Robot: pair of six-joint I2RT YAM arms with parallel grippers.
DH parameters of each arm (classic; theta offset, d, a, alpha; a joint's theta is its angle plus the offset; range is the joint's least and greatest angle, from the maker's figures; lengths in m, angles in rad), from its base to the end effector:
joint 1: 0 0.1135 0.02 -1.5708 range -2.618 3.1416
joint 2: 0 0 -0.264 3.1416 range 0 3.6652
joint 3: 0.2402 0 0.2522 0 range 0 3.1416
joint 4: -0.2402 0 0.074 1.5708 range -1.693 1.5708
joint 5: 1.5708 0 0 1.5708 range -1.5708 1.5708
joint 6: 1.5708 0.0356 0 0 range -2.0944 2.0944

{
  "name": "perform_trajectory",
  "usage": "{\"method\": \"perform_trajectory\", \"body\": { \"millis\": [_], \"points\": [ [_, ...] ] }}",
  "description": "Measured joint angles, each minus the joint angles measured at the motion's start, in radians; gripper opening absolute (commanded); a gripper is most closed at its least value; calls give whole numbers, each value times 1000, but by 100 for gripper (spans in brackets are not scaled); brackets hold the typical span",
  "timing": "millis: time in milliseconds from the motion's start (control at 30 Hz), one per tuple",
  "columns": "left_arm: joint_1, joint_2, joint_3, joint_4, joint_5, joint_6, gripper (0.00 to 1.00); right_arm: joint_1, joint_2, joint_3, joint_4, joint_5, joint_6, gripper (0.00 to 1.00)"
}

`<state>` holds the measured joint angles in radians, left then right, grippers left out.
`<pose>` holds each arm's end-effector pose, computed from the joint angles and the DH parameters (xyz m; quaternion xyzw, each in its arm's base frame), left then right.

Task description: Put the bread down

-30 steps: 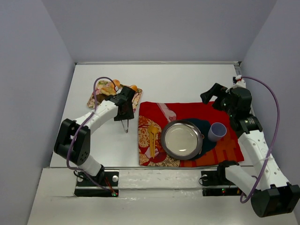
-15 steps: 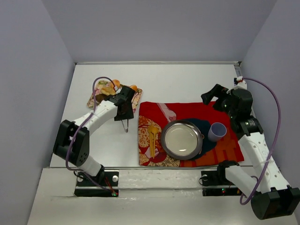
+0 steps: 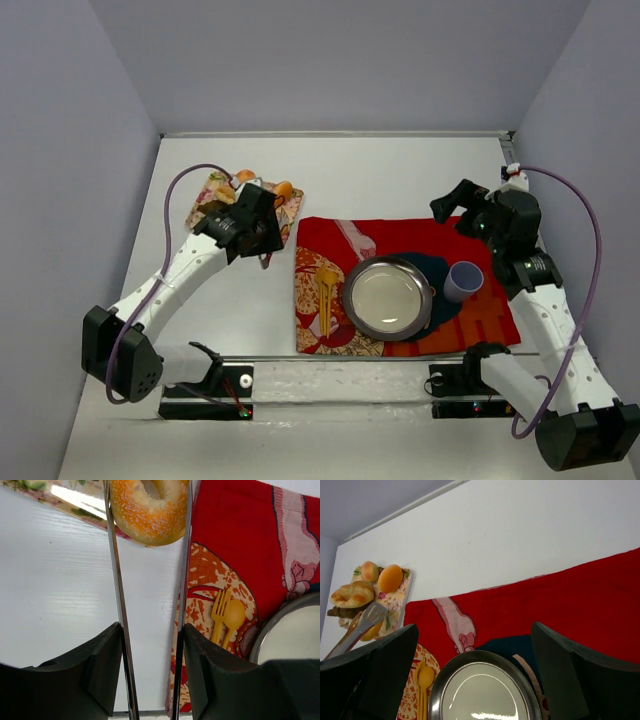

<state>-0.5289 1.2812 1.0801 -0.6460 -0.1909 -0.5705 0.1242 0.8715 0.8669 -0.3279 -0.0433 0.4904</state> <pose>0.2354 -0.1298 0.2947 -0.0531 0.9301 -0.1081 0.3470 0.1971 0.0262 0.3386 0.1359 0.8029 0.1923 0.5477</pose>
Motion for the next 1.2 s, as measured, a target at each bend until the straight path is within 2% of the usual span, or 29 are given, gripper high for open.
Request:
{"method": "perform_trajectory", "body": {
  "millis": [233,367,467,667,900,1000,1100,1200],
  "points": [
    [-55,-29,3,-22,29,-16,6,0,-2,0,0,6,3,100],
    [-127,-34,38,-27,63,-23,6,0,-6,0,0,26,3,100],
    [-238,-42,67,-11,84,-39,6,0,-17,0,0,53,6,100],
    [-581,-44,112,53,88,-86,6,0,-58,-17,3,101,12,100],
    [-760,23,104,103,63,-131,6,0,-85,-33,3,115,15,100],
    [-799,92,103,112,37,-142,17,0,-98,-33,3,115,15,100],
    [-813,133,97,114,18,-145,40,0,-111,-34,3,117,14,100],
    [-816,141,91,114,4,-145,43,0,-126,-43,3,128,14,100]
  ]
}}
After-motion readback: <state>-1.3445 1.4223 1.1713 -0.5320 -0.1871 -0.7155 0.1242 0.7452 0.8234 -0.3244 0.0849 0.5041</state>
